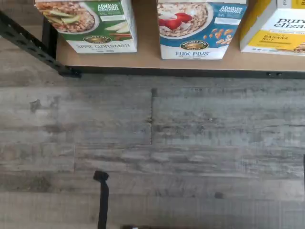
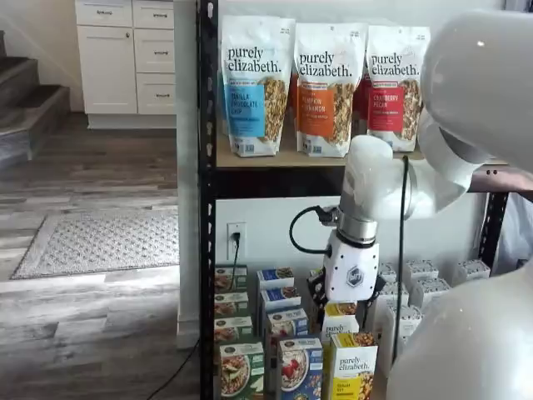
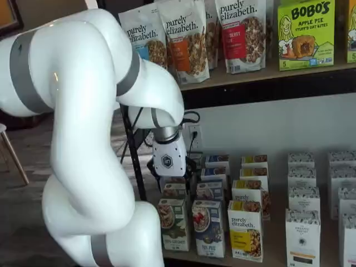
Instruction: Pick up the blue and white box that is on the bottom shelf, the second box from the left
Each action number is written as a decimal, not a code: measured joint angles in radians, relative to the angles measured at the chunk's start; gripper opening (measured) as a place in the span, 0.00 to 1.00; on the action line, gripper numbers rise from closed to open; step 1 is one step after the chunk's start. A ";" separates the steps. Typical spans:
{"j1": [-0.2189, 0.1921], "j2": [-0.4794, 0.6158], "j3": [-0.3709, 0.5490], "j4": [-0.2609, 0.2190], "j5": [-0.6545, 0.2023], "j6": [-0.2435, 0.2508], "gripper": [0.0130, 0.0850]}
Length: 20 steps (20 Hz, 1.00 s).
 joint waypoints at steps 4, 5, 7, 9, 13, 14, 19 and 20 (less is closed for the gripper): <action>-0.001 0.066 -0.010 -0.004 -0.058 -0.001 1.00; -0.002 0.085 -0.014 -0.005 -0.072 -0.002 1.00; -0.002 0.116 -0.022 -0.005 -0.093 -0.004 1.00; -0.002 0.140 -0.028 -0.011 -0.110 0.000 1.00; -0.001 0.195 -0.040 -0.004 -0.162 -0.008 1.00; -0.001 0.207 -0.043 0.003 -0.172 -0.013 1.00; -0.008 0.254 -0.052 0.042 -0.223 -0.056 1.00; -0.008 0.261 -0.052 0.054 -0.235 -0.068 1.00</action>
